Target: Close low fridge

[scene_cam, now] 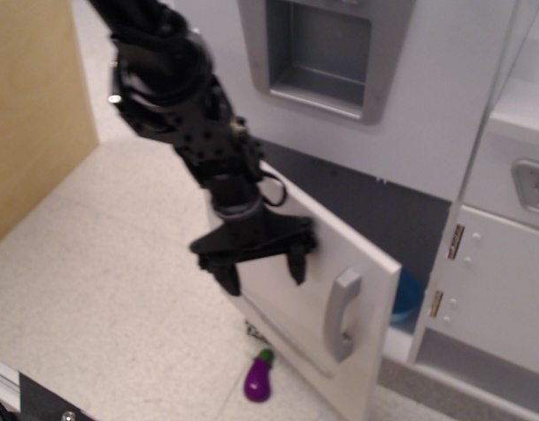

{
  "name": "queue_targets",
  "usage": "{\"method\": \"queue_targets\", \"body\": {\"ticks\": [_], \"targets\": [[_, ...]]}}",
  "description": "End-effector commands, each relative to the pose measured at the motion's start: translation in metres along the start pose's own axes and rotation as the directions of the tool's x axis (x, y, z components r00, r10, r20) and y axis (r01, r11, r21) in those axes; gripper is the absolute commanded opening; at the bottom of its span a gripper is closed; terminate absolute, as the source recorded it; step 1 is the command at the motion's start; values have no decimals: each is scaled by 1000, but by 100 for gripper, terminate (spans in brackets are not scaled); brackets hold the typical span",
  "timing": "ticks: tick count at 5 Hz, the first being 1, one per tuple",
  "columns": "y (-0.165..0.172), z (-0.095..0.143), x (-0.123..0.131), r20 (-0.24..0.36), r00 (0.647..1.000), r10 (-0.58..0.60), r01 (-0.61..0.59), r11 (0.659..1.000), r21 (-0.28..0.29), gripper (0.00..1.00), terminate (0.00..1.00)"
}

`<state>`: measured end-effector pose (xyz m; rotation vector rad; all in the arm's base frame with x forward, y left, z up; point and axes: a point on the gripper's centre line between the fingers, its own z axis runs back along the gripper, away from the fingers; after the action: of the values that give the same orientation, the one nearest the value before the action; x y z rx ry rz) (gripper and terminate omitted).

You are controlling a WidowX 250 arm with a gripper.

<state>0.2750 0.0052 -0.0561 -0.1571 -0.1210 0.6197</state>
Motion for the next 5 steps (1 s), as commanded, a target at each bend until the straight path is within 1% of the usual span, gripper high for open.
{"method": "queue_targets", "body": {"ticks": [1,2,3,4,5], "targets": [[-43,-11,33,80,993,85,-82,996,-46,100,0],[-55,-16,43,101,990,103,-98,994,-56,100,0],[-64,-16,50,114,987,115,-108,992,-67,100,0],[-61,-8,49,120,986,114,-105,991,-81,100,0],[-54,4,41,98,991,91,-84,993,-81,100,0]]}}
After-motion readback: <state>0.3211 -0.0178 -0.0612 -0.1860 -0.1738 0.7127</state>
